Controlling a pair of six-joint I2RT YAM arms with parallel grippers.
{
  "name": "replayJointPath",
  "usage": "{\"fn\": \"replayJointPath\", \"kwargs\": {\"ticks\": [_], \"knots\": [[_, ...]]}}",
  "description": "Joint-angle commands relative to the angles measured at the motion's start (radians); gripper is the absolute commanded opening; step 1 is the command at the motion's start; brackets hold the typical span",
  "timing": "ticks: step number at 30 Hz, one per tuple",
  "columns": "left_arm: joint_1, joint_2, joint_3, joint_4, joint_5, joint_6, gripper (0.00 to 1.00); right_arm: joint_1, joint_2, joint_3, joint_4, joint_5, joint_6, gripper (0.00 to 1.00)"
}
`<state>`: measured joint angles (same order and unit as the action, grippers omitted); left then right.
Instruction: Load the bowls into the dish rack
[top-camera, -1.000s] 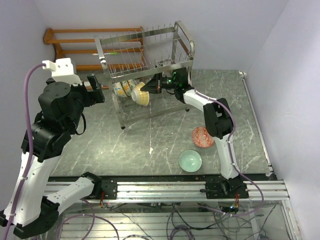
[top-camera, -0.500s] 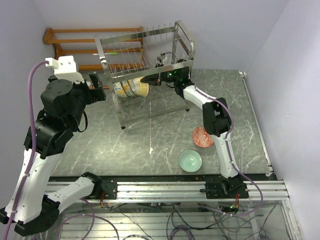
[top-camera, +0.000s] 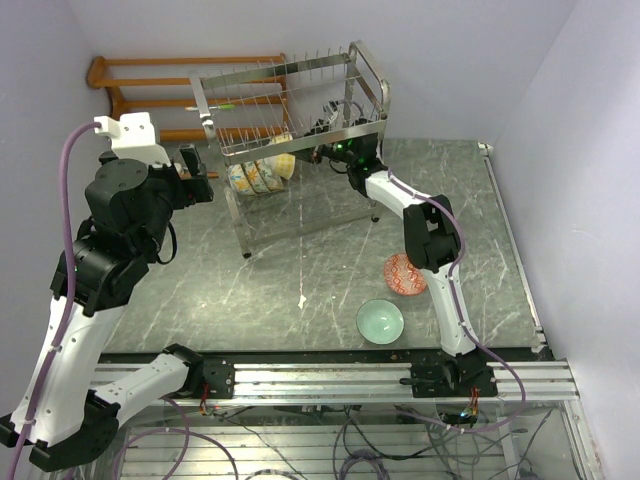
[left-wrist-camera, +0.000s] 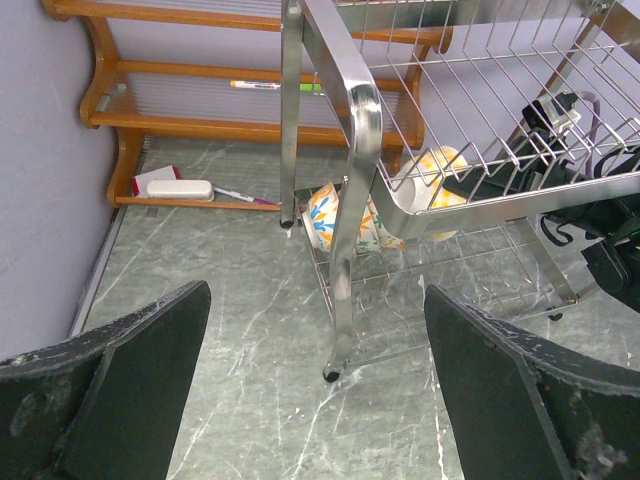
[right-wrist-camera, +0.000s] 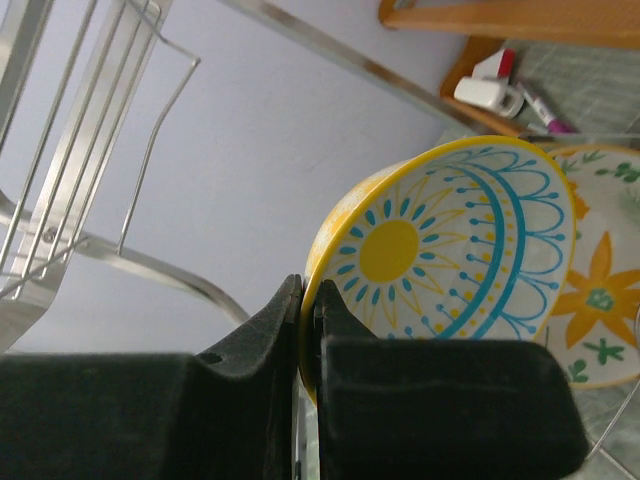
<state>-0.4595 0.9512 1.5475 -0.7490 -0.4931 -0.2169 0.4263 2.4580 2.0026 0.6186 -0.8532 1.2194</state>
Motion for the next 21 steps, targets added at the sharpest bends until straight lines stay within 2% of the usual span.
{"fn": "replayJointPath", "kwargs": {"ticks": [1, 12, 21], "knots": [[0.007, -0.004, -0.006, 0.019, 0.011, -0.003, 0.99, -0.037, 0.032, 0.023, 0.098, 0.117, -0.011, 0.0], [0.007, 0.02, -0.015, 0.026, 0.026, 0.008, 0.99, -0.039, 0.115, 0.015, 0.202, 0.182, 0.104, 0.0], [0.007, 0.038, -0.017, 0.034, 0.033, 0.011, 0.99, -0.04, 0.133, 0.012, 0.161, 0.227, 0.096, 0.0]]}}
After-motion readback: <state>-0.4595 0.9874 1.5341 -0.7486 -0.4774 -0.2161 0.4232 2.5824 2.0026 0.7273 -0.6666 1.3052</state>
